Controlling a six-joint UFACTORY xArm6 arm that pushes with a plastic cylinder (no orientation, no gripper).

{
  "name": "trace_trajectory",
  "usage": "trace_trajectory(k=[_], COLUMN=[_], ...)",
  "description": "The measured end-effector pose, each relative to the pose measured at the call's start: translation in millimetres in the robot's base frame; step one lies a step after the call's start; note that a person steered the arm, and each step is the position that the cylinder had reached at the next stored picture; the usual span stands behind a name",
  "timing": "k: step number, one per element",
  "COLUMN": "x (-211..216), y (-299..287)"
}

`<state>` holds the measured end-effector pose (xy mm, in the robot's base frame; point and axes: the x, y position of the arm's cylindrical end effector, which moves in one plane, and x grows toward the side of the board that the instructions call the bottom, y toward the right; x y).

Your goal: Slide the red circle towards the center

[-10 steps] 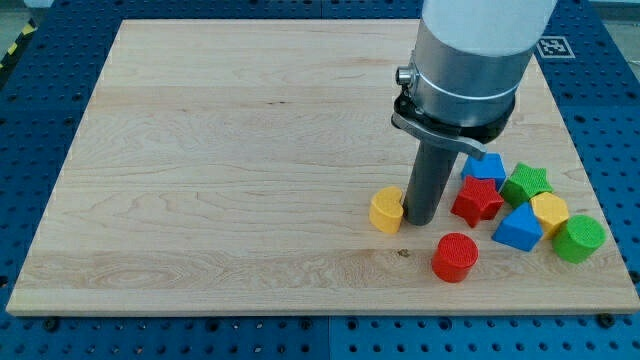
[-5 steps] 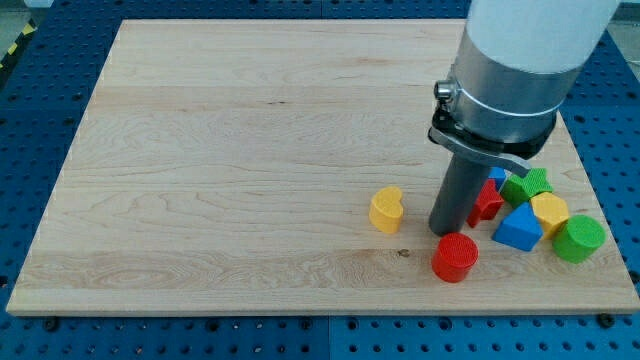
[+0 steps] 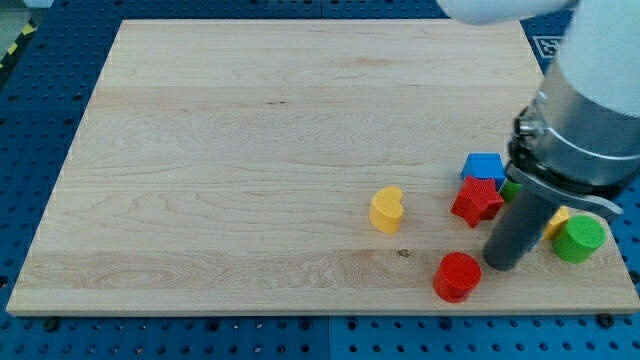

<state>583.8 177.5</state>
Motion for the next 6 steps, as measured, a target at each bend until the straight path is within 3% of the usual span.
trace_trajectory(k=[1,2,4,6], x=[34,35,35,35], y=[14,10,-88,-102])
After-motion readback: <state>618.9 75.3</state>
